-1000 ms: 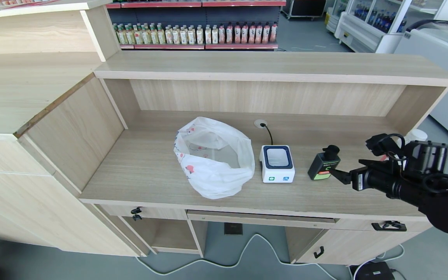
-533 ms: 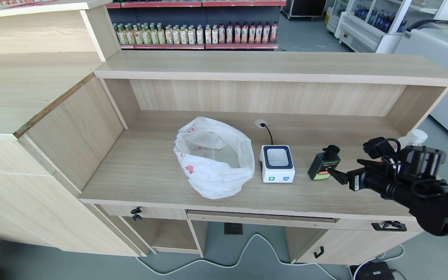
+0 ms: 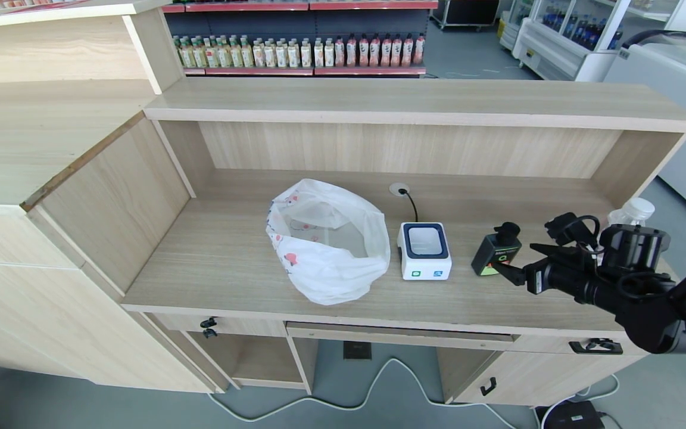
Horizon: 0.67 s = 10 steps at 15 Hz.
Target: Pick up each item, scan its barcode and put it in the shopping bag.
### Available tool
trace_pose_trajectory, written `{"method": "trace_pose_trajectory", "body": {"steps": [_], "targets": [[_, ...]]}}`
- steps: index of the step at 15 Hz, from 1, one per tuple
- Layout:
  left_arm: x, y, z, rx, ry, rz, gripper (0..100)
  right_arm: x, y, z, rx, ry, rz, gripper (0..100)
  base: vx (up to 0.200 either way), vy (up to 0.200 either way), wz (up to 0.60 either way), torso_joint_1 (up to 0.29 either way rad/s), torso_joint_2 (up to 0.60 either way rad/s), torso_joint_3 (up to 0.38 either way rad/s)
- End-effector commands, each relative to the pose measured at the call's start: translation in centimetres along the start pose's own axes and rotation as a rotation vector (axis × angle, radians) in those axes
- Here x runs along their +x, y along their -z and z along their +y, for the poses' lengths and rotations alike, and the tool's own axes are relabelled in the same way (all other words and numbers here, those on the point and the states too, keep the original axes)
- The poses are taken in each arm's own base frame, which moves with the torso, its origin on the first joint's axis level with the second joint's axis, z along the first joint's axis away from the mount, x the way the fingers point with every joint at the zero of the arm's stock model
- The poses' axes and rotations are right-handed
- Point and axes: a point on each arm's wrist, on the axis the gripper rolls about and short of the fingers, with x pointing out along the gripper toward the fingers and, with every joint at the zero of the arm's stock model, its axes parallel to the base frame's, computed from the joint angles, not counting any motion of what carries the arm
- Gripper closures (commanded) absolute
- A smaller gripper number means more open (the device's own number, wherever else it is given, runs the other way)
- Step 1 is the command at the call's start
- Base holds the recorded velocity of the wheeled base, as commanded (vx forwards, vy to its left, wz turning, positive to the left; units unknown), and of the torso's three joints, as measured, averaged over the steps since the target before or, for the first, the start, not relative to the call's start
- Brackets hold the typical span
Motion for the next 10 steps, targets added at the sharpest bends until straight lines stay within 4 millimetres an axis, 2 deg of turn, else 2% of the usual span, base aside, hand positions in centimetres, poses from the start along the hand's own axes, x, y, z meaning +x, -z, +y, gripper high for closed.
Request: {"method": "trace_pose_trajectory", "body": {"steps": [1,7,10], "targets": [[0.0,0.0,0.0,0.0,0.0,0.0,0,0.5,0.4,0.0,0.001,-0.034,-0.005,0,0.0,0.0,0.0,0.0,0.0,0.0],[0.0,0.0,0.0,0.0,0.0,0.0,0,1.7,0.8,-0.2,0.001,-0.091,-0.023,0,0.0,0.0,0.0,0.0,0.0,0.0],[0.0,0.0,0.0,0.0,0.0,0.0,0,2.6,0.4,-0.6,-0.005,-0.134,-0.057,0,0.0,0.0,0.0,0.0,0.0,0.0]]}}
